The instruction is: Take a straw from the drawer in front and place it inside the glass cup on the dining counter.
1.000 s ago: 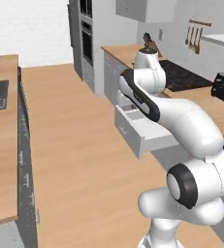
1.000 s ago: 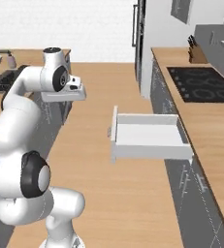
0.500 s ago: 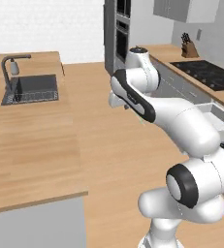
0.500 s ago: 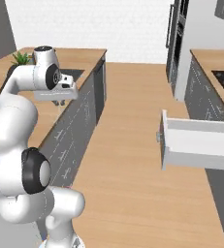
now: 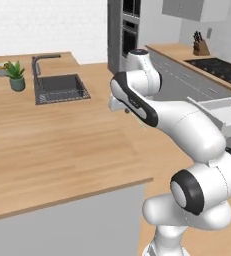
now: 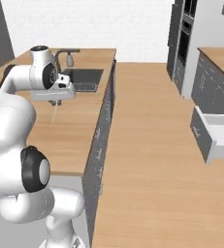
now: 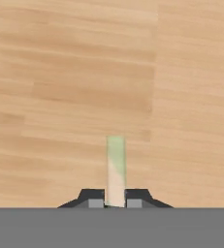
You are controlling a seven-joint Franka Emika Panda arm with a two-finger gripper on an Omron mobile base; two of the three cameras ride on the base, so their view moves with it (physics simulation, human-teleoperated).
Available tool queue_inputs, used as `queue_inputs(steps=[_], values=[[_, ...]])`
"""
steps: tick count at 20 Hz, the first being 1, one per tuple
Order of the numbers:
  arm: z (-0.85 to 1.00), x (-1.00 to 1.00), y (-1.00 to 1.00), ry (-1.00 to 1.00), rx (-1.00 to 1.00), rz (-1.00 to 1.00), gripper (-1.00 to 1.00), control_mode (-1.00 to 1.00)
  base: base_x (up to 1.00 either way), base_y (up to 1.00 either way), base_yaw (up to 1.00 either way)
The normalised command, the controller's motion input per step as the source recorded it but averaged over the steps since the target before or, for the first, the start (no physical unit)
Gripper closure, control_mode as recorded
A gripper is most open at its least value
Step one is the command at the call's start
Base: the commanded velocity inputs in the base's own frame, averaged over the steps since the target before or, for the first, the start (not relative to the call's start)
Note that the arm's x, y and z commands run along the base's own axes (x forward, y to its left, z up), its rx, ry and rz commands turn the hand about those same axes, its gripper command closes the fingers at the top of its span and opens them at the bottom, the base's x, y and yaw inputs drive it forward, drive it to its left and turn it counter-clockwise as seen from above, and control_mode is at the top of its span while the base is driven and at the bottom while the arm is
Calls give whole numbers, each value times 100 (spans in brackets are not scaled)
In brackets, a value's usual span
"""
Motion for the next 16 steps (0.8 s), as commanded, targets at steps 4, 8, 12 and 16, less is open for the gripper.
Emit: queue_inputs(steps=[4,8,12,16], values=[[0,0,0,0,0,0,100,100,-57,100,-25],[0,0,0,0,0,0,100,100,-39,100,-24],[0,0,0,0,0,0,100,100,-22,100,-28],[0,0,0,0,0,0,100,100,-13,100,-34]])
